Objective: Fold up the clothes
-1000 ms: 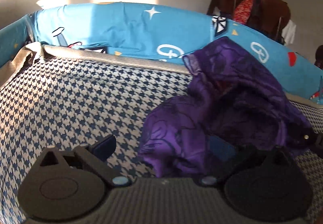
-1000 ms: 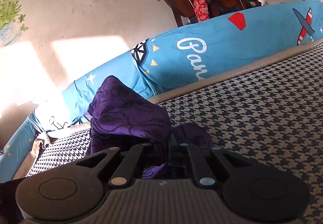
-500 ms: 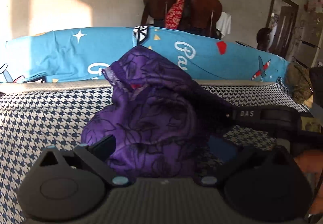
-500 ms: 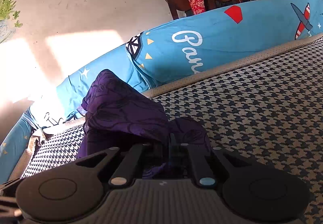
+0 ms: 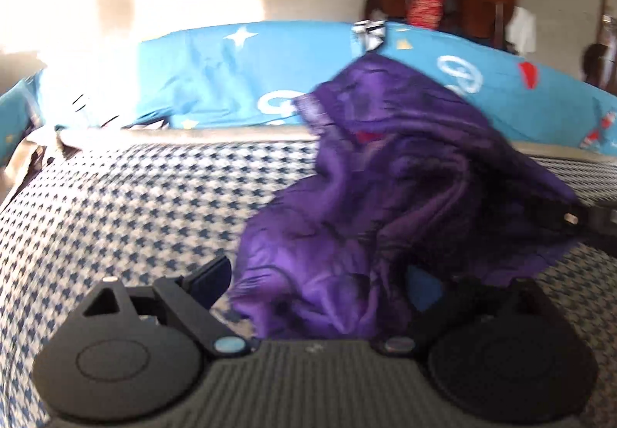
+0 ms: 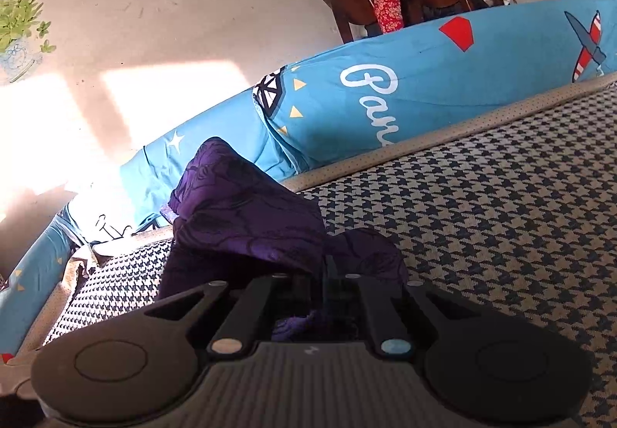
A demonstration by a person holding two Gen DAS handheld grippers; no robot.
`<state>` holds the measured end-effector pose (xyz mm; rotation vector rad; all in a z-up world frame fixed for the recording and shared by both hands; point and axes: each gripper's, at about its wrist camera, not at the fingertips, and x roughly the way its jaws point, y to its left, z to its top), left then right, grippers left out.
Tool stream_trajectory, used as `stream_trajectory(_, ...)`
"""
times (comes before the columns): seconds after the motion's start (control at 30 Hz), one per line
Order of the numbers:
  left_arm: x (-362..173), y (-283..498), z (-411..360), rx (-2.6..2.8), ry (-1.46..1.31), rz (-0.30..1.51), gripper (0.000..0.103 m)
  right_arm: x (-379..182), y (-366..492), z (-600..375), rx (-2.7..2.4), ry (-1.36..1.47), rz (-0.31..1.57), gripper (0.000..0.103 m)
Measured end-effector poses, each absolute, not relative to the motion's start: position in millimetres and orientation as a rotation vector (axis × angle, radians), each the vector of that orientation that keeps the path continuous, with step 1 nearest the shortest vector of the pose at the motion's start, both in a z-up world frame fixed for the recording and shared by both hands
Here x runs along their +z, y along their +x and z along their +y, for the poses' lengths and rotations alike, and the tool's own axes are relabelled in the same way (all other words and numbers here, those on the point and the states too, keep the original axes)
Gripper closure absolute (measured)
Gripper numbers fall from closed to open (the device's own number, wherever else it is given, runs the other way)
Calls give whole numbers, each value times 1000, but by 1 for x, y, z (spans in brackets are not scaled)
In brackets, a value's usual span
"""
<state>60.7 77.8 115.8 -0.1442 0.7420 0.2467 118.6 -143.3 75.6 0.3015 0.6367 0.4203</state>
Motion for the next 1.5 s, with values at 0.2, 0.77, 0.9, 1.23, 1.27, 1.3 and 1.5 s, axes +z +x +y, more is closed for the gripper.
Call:
stream_trajectory(0.2,107,69,101,373,-175,780,8,59,123,-135,460,346,725,75)
stream_trajectory(0.77,103,76,93,343,-134,774,8,39,132,-97,502,409,816,84)
stream_trajectory(0.9,109,77,100,451,-94,739,12,60,124,-96,478,317,696,89)
stream_trajectory(1.23,116,86,146,692,-126,728,13,109,128,-158,190,290,484,92)
stream_trajectory(1.27,117,86,149,698,-132,726,13,112,129,-164,167,291,472,92)
stream_trajectory(1.3,117,86,151,708,-136,724,13,115,129,-169,143,284,453,92)
stream_trajectory(1.5,114,87,157,691,-195,762,12,118,142,-187,50,285,503,90)
